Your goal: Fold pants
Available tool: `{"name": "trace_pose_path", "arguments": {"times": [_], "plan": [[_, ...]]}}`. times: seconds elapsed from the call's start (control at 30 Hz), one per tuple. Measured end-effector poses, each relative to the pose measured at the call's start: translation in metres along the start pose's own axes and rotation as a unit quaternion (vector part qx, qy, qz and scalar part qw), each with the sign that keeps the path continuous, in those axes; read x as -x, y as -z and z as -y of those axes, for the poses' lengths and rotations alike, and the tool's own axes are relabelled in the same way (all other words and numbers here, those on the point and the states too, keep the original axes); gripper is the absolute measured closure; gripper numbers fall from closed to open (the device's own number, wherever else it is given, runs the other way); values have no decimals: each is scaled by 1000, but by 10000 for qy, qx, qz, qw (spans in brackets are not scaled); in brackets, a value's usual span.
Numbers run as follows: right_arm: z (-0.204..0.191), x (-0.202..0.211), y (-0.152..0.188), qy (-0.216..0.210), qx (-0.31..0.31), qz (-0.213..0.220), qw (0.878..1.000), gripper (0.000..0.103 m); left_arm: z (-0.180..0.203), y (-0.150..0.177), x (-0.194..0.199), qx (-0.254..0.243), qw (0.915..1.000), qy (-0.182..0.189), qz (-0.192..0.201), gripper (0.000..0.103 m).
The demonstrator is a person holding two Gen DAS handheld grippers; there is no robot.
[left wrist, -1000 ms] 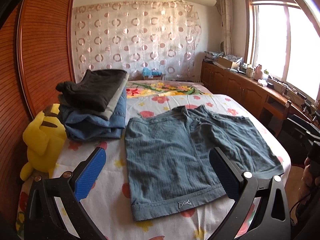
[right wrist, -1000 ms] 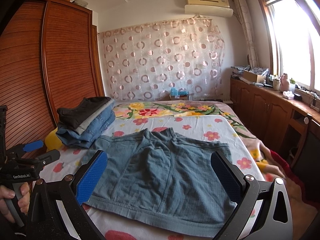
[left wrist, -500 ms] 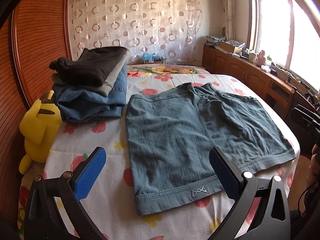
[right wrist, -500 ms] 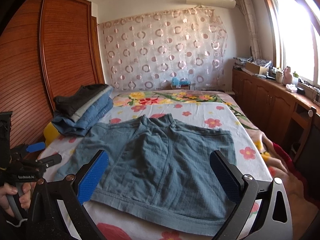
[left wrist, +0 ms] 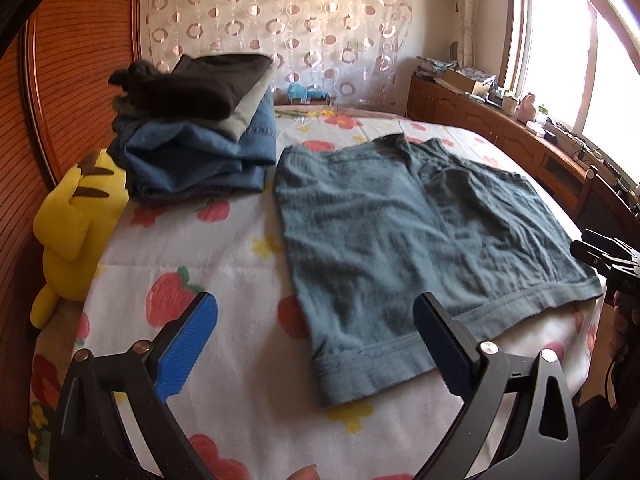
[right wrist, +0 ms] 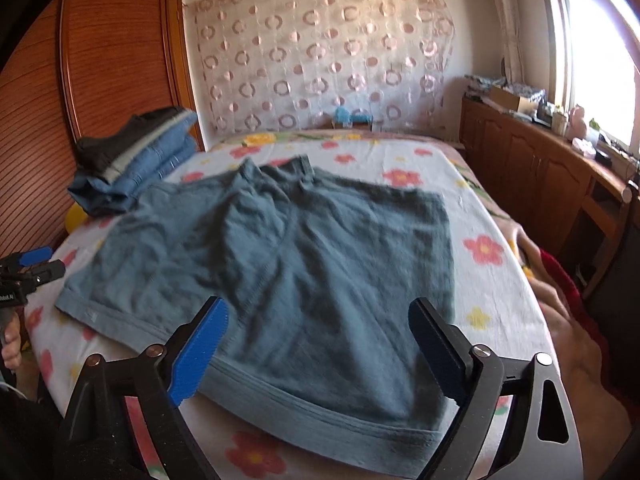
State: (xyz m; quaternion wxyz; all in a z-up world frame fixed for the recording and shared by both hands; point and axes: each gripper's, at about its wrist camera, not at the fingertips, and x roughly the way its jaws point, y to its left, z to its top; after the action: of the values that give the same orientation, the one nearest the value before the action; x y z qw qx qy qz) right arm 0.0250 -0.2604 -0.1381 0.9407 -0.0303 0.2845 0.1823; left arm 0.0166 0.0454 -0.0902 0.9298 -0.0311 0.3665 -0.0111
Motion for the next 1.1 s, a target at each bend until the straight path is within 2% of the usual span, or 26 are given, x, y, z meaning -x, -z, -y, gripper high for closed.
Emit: {"name": "trace_pose_path", "arguments": {"times": [0.3,0.4,0.53,0.73,0.77,0.83,0.9,0.93,1.0,1.1], "plan": [[4,21,0,-10,-10,-304,9995,16,-7,19,-1,20,9994,258,-250,26],[4,29,3,-73,-6,-352,9994,22,-5,23,-1,-10,9990,322,-295,35],[4,34,7,-132,41,-340,9993,26,-6,28,-2,54,9981,496,-364,50],[6,41,14,-106,91,-295,9995,27,-6,28,-1,65,9981,509,-341,62],[6,45,15,-95,104,-291,9995,27,-5,29,-1,47,9982,504,-329,66],[10,47,17,-76,133,-272,9995,27,-5,29,-1,69,9975,625,-332,83],[10,48,19,-58,160,-261,9995,27,-5,27,0,128,9970,695,-313,89],[10,54,21,-54,168,-257,9995,27,-7,24,2,217,9957,845,-301,92],[7,43,15,-50,165,-256,9995,28,-9,17,7,317,9939,1030,-222,94],[4,30,7,-62,148,-269,9995,31,-2,4,11,185,9939,1085,-113,94]]}}
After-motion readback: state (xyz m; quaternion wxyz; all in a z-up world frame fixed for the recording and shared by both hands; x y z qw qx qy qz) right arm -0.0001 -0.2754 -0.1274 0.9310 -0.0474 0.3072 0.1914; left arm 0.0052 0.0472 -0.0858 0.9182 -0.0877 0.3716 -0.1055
